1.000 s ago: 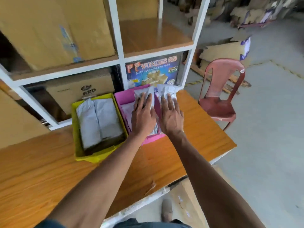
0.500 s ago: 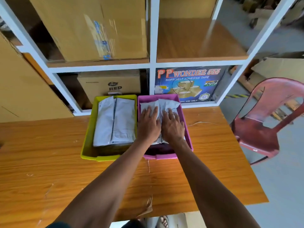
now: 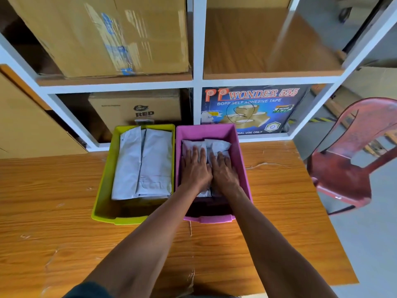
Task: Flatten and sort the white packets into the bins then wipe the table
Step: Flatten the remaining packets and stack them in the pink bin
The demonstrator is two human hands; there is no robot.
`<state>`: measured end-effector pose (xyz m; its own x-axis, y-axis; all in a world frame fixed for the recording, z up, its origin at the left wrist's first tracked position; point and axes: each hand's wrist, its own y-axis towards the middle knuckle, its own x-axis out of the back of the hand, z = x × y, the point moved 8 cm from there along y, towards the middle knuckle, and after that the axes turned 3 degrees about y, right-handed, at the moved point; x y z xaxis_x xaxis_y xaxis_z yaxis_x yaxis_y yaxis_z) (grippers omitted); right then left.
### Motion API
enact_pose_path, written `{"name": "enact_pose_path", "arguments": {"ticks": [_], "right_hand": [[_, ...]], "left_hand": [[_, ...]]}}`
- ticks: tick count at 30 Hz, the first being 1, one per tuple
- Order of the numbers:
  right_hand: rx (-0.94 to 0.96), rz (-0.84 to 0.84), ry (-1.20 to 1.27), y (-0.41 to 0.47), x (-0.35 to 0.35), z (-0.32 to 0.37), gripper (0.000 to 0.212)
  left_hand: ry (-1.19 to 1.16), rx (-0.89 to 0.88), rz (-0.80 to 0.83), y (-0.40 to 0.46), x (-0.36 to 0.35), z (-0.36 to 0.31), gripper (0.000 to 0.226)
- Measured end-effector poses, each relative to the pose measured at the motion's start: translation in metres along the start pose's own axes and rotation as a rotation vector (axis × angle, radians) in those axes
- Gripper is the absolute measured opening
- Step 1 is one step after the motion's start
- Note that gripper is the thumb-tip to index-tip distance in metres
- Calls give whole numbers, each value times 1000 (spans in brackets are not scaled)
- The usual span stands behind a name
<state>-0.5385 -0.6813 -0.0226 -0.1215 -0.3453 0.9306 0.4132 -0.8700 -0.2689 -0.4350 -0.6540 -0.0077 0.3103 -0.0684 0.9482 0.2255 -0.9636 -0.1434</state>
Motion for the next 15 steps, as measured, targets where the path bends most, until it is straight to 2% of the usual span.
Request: {"name": "enact_pose_path", "arguments": {"ticks": [3,7,10,13,15], "right_hand": [[14,-29,-45,1,-1,0,95],[35,-194,-53,8,13,5,79],[95,-157,-73,19,1,6,73],[52,-46,-67,26,-16,0,67],[56,-92,-47,24,-9,2,63]], "left_hand": [[38,-68,-90,0,7,-6,66],[14,-82,-103,9,2,-6,66],[37,-63,-62,11,-5,-5,72],[69,-66,-77,12,-4,-4,75],[66,-74,-88,14,-5,-2,73]]}}
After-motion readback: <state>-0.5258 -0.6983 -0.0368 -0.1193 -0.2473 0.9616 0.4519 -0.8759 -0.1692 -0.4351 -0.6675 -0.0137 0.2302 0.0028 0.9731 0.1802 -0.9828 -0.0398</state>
